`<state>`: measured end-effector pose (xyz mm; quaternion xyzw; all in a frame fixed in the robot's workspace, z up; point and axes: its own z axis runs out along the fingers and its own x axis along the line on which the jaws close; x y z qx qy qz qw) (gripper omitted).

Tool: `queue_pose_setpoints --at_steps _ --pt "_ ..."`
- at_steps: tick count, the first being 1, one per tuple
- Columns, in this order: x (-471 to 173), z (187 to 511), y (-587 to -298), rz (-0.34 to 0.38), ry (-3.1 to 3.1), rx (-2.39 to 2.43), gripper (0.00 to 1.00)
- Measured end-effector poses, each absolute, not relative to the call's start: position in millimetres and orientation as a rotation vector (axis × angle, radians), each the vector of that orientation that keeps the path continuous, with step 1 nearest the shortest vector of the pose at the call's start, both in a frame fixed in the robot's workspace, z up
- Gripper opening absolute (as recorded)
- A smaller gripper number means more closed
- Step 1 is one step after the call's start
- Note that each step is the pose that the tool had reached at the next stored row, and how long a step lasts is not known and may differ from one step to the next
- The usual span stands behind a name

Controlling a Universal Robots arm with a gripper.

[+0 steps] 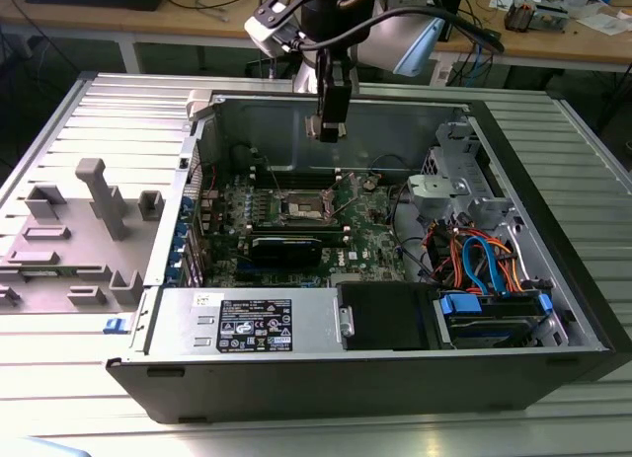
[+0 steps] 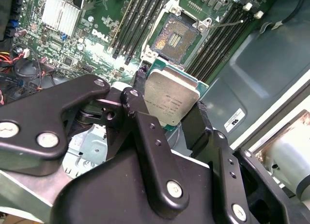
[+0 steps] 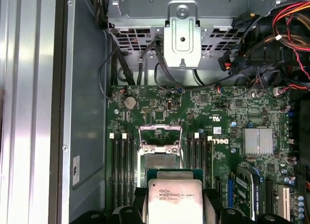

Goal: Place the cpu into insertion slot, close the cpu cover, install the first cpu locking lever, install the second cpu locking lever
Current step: 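Place the cpu into insertion slot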

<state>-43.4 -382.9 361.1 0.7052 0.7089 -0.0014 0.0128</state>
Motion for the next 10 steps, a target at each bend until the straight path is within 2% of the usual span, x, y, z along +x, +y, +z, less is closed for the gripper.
queue_pose_setpoints --at_steps 10 --pt "-43.4 361.1 -382.9 -0.005 2.177 2.229 0.55"
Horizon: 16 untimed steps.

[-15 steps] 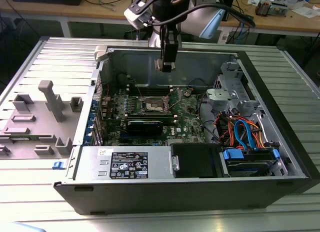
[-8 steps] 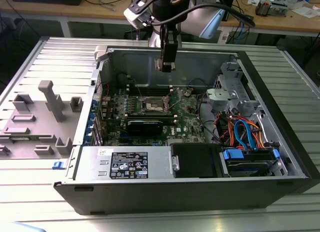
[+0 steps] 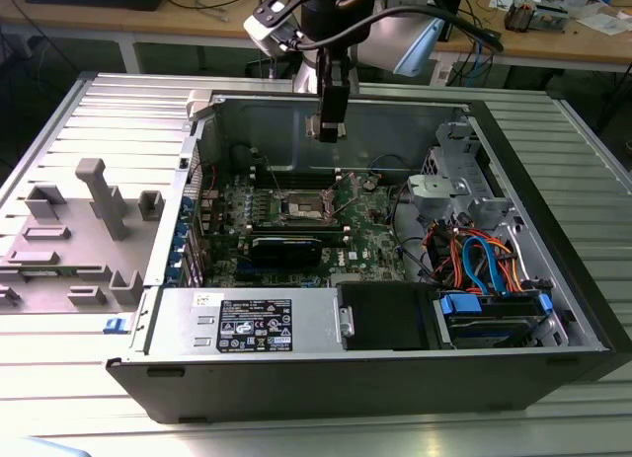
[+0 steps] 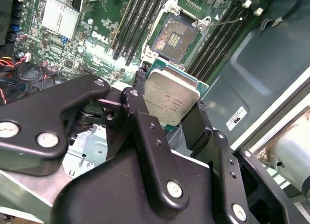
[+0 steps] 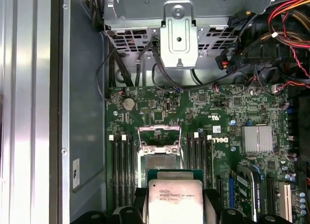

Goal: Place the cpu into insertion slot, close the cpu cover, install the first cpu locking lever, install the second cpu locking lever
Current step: 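Place the cpu into insertion slot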

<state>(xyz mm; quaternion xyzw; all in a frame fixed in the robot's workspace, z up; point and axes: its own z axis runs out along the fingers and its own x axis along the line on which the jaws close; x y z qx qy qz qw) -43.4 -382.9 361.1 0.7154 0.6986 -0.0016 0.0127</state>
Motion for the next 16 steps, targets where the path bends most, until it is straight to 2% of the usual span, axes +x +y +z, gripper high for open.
queue_pose_setpoints --at_steps 16 --pt "-44.5 358.6 -382.9 -0.005 2.166 2.241 0.55"
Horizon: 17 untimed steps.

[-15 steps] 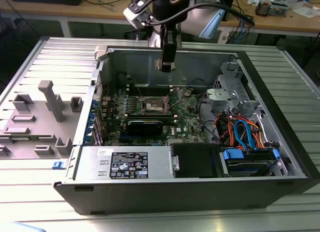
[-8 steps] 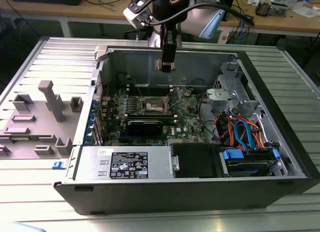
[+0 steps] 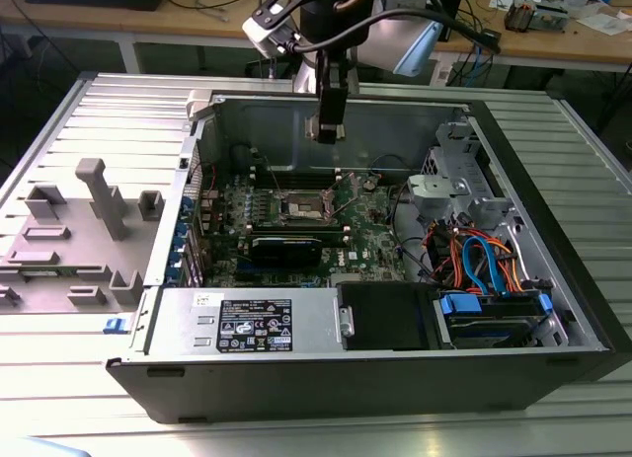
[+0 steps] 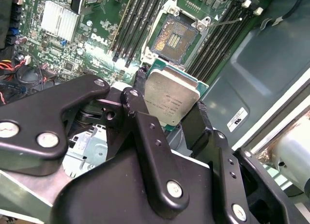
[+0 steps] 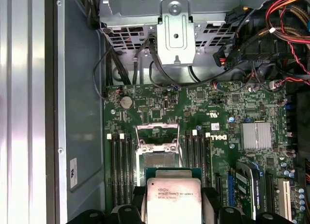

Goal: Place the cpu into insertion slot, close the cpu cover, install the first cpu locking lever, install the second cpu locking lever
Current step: 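Place the cpu into insertion slot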

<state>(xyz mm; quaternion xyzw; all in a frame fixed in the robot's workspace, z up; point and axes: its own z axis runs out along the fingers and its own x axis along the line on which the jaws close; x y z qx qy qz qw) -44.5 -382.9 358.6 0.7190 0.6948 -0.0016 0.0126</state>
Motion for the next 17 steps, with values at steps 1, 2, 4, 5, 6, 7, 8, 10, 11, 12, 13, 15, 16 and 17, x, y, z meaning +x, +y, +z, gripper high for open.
queue_pose_setpoints --at_steps 1,2,4,5,6,7,8,10,11,12,13,15,16,17 --pt "-44.5 358.1 -382.9 -0.005 2.166 2.241 0.55" --pt "-44.5 358.0 -382.9 -0.005 2.166 2.241 0.55" --pt "-44.9 348.4 -382.9 -0.005 2.166 2.241 0.55" --pt "-44.9 348.3 -382.9 -0.005 2.166 2.241 0.55" --pt "-44.9 348.1 -382.9 -0.005 2.166 2.241 0.55" --pt "-44.9 347.9 -382.9 -0.005 2.166 2.241 0.55" --pt "-44.9 347.8 -382.9 -0.005 2.166 2.241 0.55" --pt "-45.0 344.5 -382.9 -0.005 2.166 2.241 0.55" --pt "-45.0 344.4 -382.9 -0.005 2.166 2.241 0.55" --pt "-45.0 344.3 -382.9 -0.005 2.166 2.241 0.55" --pt "-45.0 344.1 -382.9 -0.005 2.166 2.241 0.55" --pt "-45.1 343.7 -382.9 -0.005 2.166 2.241 0.55" --pt "-45.1 343.3 -382.9 -0.005 2.166 2.241 0.55" --pt "-45.1 343.2 -382.9 -0.005 2.166 2.241 0.55"
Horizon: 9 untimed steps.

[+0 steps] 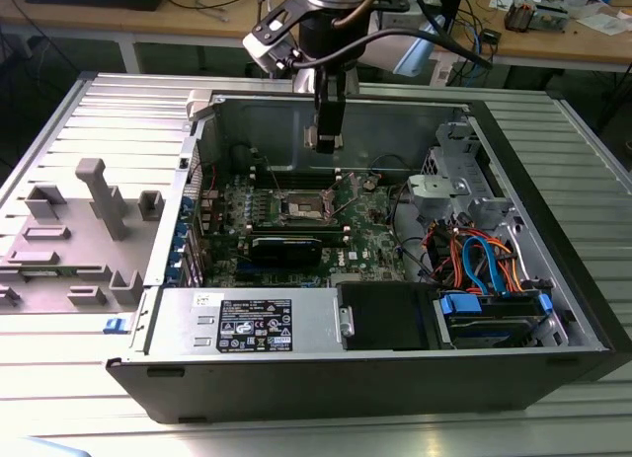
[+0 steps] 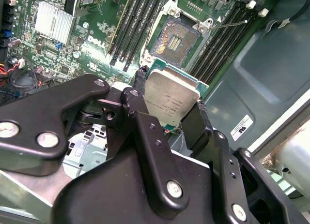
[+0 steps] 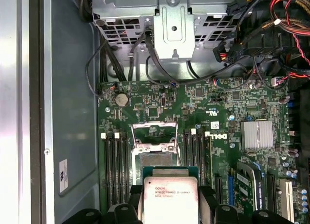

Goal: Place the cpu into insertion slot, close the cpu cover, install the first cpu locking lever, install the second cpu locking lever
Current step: 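Place the cpu into insertion slot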

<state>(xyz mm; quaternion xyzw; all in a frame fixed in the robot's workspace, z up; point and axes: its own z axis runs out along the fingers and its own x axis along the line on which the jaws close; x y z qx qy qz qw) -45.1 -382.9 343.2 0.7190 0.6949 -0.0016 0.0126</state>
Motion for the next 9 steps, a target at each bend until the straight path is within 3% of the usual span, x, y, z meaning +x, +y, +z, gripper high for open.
queue_pose_setpoints --at_steps 9 --pt "-45.2 341.4 -382.9 -0.005 2.166 2.241 0.55"
